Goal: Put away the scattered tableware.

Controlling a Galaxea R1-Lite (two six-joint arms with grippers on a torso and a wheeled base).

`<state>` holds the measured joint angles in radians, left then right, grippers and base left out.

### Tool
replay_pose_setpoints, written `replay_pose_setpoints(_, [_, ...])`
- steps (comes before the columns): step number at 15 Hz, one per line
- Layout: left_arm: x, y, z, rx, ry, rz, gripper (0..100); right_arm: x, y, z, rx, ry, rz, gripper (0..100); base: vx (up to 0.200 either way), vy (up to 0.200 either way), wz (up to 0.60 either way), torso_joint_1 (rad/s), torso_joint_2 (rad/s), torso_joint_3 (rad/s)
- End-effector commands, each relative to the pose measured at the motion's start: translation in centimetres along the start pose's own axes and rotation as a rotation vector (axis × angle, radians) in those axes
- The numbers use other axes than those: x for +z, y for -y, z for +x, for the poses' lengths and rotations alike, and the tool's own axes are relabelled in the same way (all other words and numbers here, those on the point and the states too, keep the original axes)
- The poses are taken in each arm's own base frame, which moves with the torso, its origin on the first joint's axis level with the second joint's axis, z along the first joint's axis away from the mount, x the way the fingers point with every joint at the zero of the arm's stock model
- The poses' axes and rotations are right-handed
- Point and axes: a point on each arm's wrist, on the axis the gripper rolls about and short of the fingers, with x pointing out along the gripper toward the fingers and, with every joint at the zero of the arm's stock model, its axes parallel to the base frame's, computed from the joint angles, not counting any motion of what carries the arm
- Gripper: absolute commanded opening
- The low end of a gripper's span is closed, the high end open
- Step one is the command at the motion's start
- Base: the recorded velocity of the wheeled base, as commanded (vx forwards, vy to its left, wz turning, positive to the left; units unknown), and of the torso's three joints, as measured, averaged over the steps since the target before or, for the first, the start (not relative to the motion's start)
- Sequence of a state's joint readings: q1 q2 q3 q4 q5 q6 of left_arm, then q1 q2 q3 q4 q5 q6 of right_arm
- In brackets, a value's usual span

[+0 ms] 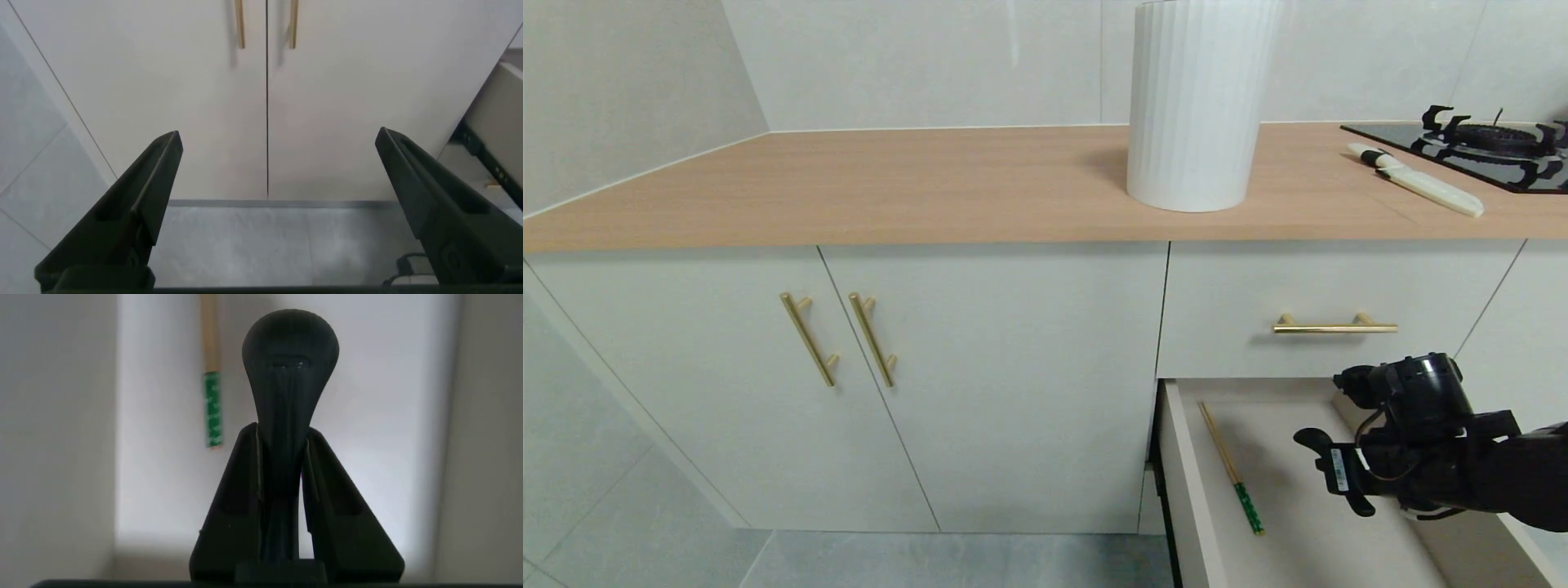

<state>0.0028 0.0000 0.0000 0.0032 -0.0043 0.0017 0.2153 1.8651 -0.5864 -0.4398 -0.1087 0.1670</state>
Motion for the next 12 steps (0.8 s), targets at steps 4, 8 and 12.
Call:
replay_pose_setpoints(4, [0.0,0.0,0.0,0.000,-0.001,0.000,100,-0.5,0.1,0.9,-0.009,-0.032,0.001,0,0.000,0.000,0.00,-0.003,0.01,0.008])
replay_pose_setpoints(8, [0.0,0.0,0.0,0.000,0.000,0.000,100,-0.8,0.1,1.3,-0.013,-0.049,-0.006,0,0.000,0.000,0.00,0.000,0.00,0.000])
replay_pose_setpoints(12, [0.0,0.0,0.0,0.000,-0.001,0.000,100,-1.1,0.0,2.9,-0.018,-0.081,-0.019,0,0.000,0.000,0.00,0.000,0.00,0.000])
